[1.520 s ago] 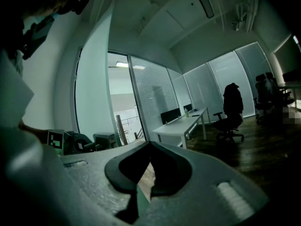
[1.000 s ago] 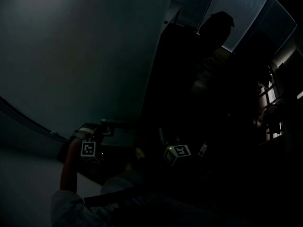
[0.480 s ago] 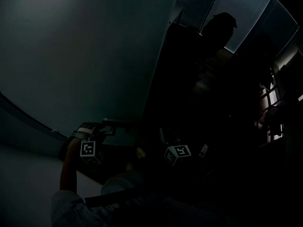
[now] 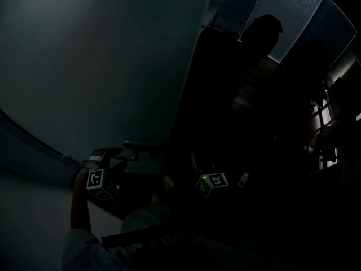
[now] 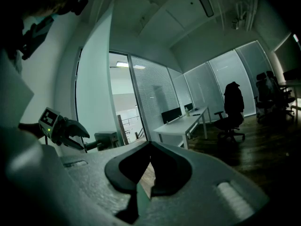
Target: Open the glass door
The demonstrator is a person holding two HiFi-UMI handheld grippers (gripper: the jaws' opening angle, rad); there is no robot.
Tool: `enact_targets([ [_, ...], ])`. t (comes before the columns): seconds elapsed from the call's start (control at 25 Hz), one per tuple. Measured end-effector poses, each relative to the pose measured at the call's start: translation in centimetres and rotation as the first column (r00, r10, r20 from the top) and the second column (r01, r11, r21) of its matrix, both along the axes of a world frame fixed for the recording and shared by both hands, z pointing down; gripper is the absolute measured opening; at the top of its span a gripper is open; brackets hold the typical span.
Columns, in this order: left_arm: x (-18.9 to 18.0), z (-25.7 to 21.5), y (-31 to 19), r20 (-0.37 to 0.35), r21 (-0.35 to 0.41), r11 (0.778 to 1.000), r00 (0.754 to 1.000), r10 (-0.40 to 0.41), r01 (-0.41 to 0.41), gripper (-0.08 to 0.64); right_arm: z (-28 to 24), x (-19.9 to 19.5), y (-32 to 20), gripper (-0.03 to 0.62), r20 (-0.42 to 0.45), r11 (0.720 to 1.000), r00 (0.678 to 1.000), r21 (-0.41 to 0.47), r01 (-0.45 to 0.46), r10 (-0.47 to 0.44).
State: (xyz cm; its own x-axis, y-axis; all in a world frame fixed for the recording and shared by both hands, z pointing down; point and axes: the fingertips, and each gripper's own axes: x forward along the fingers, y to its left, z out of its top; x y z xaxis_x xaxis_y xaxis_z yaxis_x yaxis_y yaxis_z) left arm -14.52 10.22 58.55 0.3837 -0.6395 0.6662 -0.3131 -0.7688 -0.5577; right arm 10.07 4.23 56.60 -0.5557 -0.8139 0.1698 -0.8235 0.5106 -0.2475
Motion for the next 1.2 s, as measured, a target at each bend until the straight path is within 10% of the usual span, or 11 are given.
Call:
enact_targets([
  [0.36, 1.5, -2.5, 0.8, -0.359, -0.045, 0.997, 0.93, -0.081, 0.069, 0.207, -0.2, -0.6, 0.2, 0.002, -0.001, 1.0, 1.0, 0.014, 0.012, -0.012],
  [0.68, 2.7, -7.5, 0.5, -0.704, -0.021, 0.985, 0.697, -0.137, 0.173, 0.12, -2.2, -0.9, 1.0, 0.002, -0.02, 0.998, 1.0, 0.066, 0.017, -0.016],
  [1.2, 1.7, -10.9, 1.0, -0.866, -0.033, 0.946, 0.463, -0.188, 0.323, 0.005, -6.3, -2.8, 2.8, 0.002, 0.03, 0.989, 0.997, 0.133, 0.065, -0.07],
])
